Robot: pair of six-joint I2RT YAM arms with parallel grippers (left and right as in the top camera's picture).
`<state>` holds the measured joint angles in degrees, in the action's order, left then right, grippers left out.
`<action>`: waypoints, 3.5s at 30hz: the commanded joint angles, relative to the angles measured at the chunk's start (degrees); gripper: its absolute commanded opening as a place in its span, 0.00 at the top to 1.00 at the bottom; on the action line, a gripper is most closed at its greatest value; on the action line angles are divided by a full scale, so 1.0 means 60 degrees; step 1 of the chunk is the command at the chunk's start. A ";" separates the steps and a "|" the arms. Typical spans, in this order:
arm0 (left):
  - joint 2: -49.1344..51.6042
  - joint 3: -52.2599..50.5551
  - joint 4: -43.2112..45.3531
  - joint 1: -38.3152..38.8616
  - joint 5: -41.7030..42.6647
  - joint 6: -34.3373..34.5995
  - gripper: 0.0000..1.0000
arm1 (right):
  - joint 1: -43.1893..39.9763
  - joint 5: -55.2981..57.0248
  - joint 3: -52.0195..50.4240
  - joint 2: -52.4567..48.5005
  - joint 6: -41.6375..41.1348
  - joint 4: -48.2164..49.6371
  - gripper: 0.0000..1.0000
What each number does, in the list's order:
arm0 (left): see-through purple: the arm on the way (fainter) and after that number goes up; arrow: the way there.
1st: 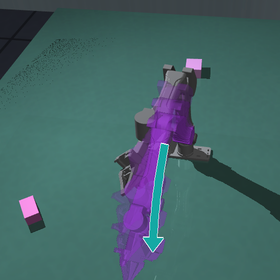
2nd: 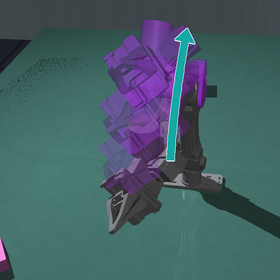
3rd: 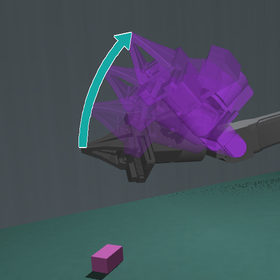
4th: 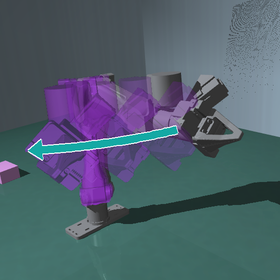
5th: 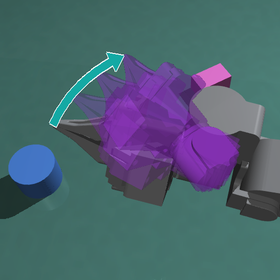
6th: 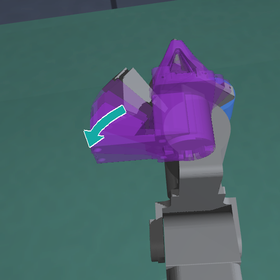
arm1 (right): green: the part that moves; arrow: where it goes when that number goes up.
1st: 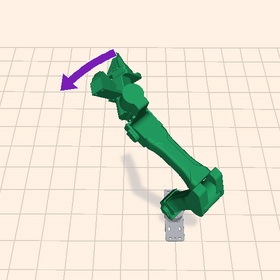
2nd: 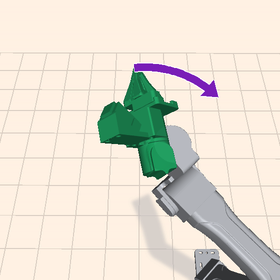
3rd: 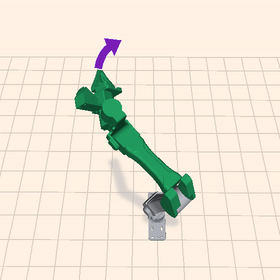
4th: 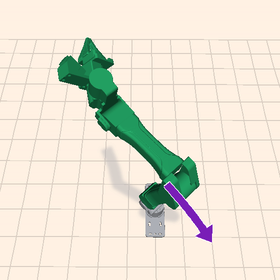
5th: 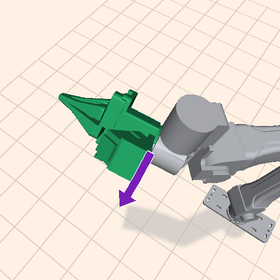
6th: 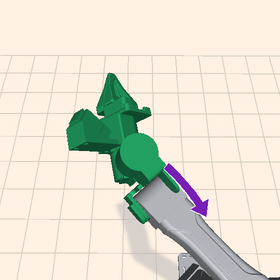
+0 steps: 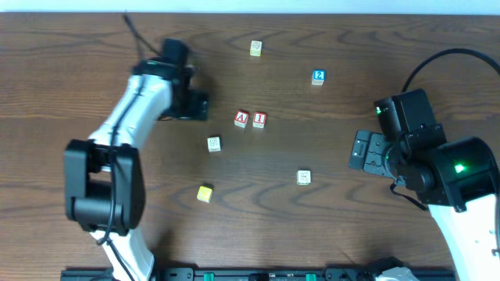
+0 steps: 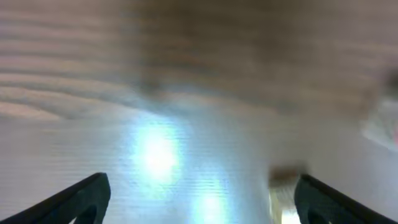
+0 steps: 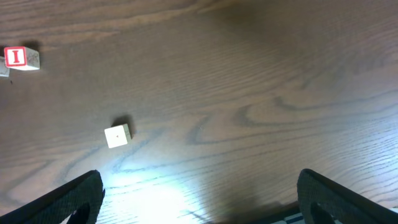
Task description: Spell out Ai2
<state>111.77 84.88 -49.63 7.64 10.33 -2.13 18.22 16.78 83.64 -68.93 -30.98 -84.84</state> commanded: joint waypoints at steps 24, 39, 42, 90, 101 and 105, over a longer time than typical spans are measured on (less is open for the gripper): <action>0.0073 -0.0069 0.1239 0.2710 -0.0696 -0.1770 0.05 | -0.0058 0.0208 0.0091 0.0095 -0.0117 0.0000 0.01; 0.1140 -0.0069 0.2616 0.2918 -0.1217 -0.0157 0.00 | -0.0058 0.0208 -0.0015 0.0095 -0.0117 -0.0007 0.01; 0.1300 -0.0069 0.2699 0.2922 -0.1217 -0.0025 0.14 | -0.0058 0.0240 -0.0229 0.0095 -0.0117 0.0055 0.01; 0.1322 -0.0069 0.2852 0.3279 -0.0579 0.3931 0.50 | -0.0058 0.0237 -0.0692 0.0095 -0.0361 0.0495 0.01; 0.1067 0.0204 0.3075 0.3093 -0.0579 0.3905 0.49 | -0.0058 0.0237 -0.0692 0.0095 -0.0361 0.0455 0.01; 0.0648 0.0215 0.2659 0.2805 -0.0590 0.3530 0.49 | -0.0058 0.0237 -0.0692 0.0095 -0.0361 0.0455 0.01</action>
<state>118.65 84.79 -32.51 25.61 7.09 20.93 18.22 16.97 79.75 -68.93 -32.47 -82.00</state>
